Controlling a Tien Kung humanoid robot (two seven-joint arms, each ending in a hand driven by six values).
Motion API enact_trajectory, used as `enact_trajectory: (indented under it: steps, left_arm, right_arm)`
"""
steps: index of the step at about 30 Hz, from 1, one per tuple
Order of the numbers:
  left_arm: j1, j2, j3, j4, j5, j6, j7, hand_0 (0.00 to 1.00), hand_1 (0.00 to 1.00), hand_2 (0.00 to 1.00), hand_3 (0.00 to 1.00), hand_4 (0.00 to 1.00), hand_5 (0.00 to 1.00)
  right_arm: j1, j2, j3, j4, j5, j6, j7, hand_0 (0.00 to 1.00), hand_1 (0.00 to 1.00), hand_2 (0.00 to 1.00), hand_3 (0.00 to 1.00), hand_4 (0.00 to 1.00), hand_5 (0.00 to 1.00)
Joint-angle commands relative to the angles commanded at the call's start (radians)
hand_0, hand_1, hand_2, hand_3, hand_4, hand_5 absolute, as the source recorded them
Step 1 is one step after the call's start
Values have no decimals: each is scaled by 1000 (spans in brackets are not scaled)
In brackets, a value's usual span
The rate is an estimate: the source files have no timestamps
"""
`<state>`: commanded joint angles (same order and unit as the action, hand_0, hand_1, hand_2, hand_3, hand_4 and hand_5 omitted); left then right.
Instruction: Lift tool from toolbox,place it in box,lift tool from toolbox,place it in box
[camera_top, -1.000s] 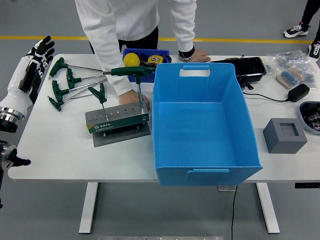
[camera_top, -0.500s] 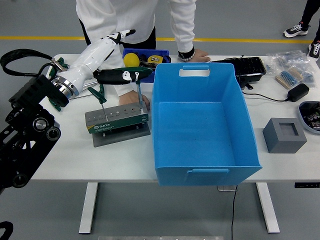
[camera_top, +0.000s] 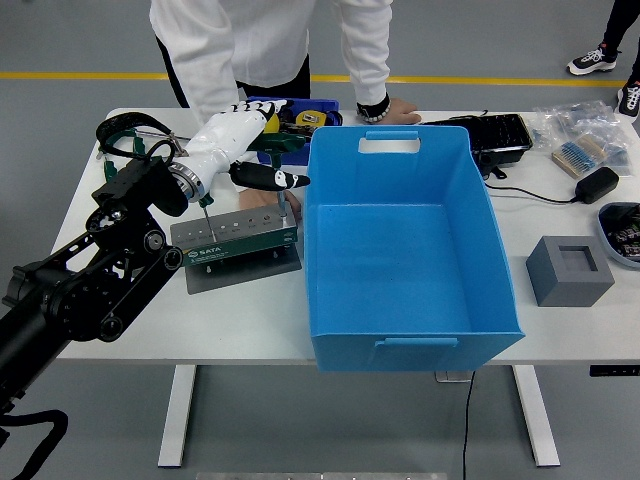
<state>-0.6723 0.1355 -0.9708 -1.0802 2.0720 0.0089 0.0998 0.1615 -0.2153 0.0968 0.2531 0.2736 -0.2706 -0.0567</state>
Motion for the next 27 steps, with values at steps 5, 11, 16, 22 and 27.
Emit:
enact_trajectory:
  steps: [5,11,16,22,27]
  left_arm:
    - [-39,-14,42,56,40,21,12,841,852,907,911,998,584]
    - [-78,-18,85,81,75,43,25,645,628,662,739,998,595]
    - [-106,-15,133,104,106,60,33,510,465,486,607,998,605]
    - [-131,-5,174,128,138,57,55,467,406,418,560,998,620]
    - [-136,-5,171,137,139,53,86,433,368,378,518,998,636]
  right_arm:
    - [3,-3,2,0,-3,-1,0,723,700,748,563,796,717]
    - [5,-5,4,0,-8,-2,0,723,700,747,563,797,717]
    - [6,-7,5,1,-10,-2,0,723,700,747,563,796,716]
    - [8,-8,4,1,-6,-2,1,723,700,747,563,796,715]
    - [8,-9,4,1,-6,-3,2,723,700,747,562,796,715]
